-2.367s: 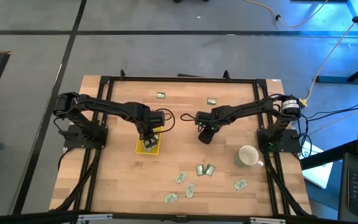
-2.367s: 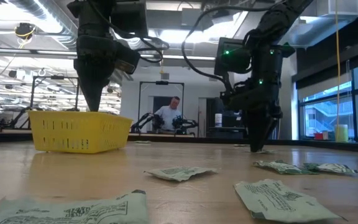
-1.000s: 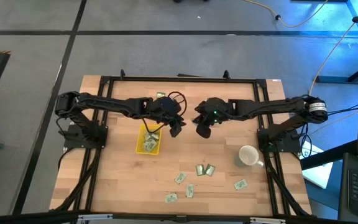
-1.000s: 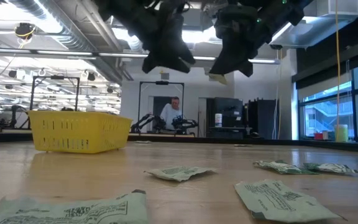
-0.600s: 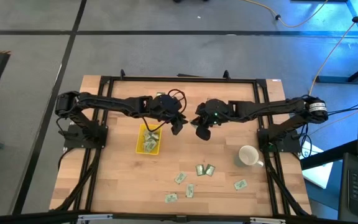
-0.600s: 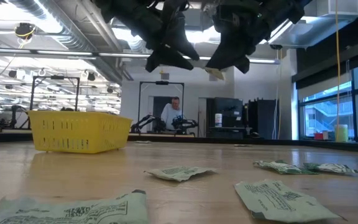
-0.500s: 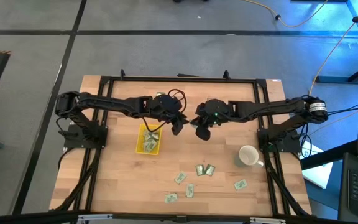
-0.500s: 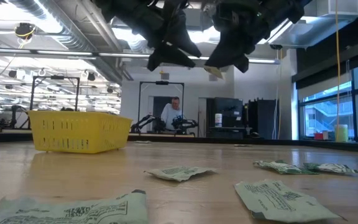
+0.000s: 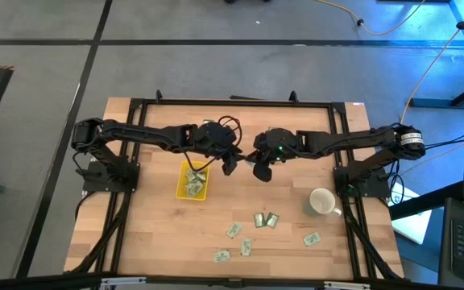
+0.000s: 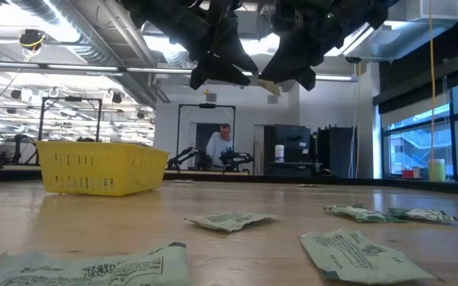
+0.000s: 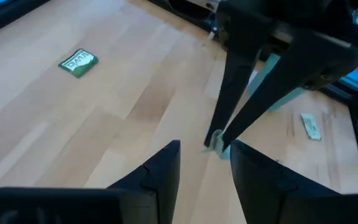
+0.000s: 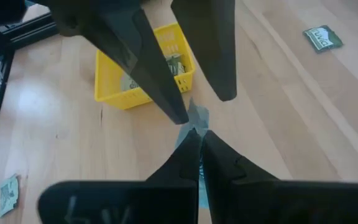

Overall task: Pick and place Stevia / Truvia into bins
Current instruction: Put the white packet into the yellow bin

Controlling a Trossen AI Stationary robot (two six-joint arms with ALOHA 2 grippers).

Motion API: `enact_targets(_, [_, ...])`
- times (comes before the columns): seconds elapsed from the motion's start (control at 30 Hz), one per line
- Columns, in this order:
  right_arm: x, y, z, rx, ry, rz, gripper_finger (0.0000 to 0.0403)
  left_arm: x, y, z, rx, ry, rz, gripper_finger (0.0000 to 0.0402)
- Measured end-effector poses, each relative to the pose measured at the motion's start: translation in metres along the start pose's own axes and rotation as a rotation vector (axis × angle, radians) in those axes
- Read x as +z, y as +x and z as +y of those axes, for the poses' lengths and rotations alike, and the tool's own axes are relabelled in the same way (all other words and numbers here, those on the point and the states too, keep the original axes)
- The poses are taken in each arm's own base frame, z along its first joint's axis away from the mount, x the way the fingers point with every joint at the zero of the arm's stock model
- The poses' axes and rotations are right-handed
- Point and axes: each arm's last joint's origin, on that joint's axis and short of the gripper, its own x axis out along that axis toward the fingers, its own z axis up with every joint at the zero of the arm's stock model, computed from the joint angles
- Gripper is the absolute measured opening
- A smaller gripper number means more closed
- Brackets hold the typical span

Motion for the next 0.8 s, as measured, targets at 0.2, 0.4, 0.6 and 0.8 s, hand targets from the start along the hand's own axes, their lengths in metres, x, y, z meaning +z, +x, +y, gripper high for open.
enact_targets(0.2, [-0.001, 0.0, 0.0023, 0.006, -0.005, 0.004, 0.0007, -0.002, 0.0, -0.0005, -0.033, 0.071, 0.032, 0.0151])
enact_targets(0.4, [-0.0011, 0.0, 0.0024, 0.005, -0.004, 0.005, 0.0007, -0.0061, -0.0005, 0.0057, -0.022, 0.078, 0.095, 0.0177])
enact_targets(0.6, [-0.001, 0.0, 0.0024, 0.005, -0.007, 0.004, 0.0007, 0.0006, -0.0003, 0.0072, -0.038, 0.038, 0.04, 0.0182])
enact_targets(0.8, [-0.0006, -0.0002, 0.0026, 0.006, -0.007, 0.002, 0.0007, 0.0033, -0.0006, 0.0068, -0.055, 0.003, 0.019, 0.0178])
